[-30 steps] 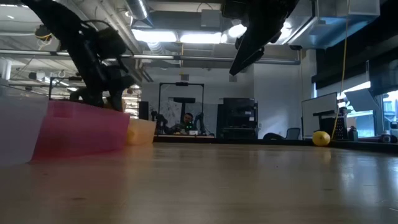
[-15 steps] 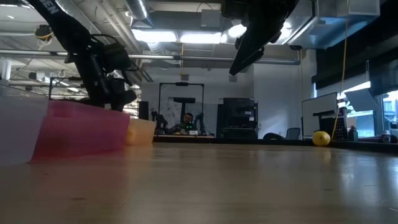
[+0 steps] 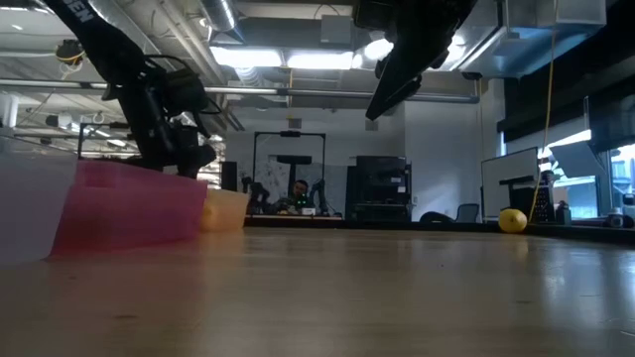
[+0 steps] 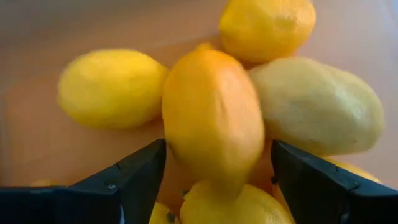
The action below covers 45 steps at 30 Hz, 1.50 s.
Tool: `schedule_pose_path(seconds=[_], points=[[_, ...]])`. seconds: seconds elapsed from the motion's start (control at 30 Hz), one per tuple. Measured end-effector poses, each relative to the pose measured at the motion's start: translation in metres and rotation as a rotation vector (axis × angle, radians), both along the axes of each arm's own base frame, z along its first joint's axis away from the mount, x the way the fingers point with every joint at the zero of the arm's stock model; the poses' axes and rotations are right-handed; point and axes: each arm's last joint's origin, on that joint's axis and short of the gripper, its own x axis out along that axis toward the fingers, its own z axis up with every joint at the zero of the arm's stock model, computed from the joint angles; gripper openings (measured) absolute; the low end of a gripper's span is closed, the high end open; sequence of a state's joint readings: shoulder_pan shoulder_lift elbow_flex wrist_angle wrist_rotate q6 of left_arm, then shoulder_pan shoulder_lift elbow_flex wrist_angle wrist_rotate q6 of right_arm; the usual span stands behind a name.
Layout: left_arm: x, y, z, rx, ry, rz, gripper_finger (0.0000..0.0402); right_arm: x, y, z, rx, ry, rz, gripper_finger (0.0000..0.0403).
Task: Sort produce into baskets
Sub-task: Put the lemon into the yellow bin
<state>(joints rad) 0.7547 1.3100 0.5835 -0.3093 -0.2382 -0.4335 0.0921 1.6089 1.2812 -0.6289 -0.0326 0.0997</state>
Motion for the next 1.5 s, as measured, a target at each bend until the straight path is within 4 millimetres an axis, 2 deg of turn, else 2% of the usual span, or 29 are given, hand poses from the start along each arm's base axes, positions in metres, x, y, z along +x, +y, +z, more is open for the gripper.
schedule_pose_path(seconds=[0.13, 0.4, 0.63, 0.77, 0.9, 1.07, 1.2, 1.37, 1.5], points=[[-0.003, -0.003, 0.007, -0.012, 0.022, -0.011, 0.0292, 0.0, 0.0, 0.0, 0.0, 0.0, 0.0, 0.0264], [-0.005, -0.015, 0.047, 0.043, -0.016, -0.065, 0.0292, 0.001, 0.0, 0.001, -0.001, -0.012, 0.003, 0.0264], [-0.001, -0.044, 0.073, 0.122, -0.139, -0.202, 0.0292, 0.006, 0.001, 0.005, 0.007, -0.082, 0.002, 0.0264], [0.006, -0.062, 0.08, 0.13, -0.201, -0.312, 0.0292, 0.012, 0.001, 0.01, 0.016, -0.155, -0.001, 0.0264], [0.017, -0.081, 0.084, 0.127, -0.25, -0.41, 0.0292, 0.01, 0.0, 0.01, 0.01, -0.144, -0.03, 0.0264], [0.028, -0.107, 0.082, 0.099, -0.269, -0.537, 0.0292, -0.006, -0.006, 0.01, -0.092, -0.029, -0.145, 0.0264], [0.035, -0.125, 0.08, 0.07, -0.278, -0.611, 0.0292, -0.025, -0.01, 0.018, -0.159, 0.038, -0.245, 0.0264], [0.044, -0.14, 0.078, 0.076, -0.304, -0.651, 0.0292, -0.051, -0.016, 0.031, -0.255, 0.096, -0.342, 0.0264], [0.051, -0.149, 0.076, 0.077, -0.323, -0.694, 0.0292, -0.071, -0.03, 0.037, -0.31, 0.17, -0.441, 0.0264]])
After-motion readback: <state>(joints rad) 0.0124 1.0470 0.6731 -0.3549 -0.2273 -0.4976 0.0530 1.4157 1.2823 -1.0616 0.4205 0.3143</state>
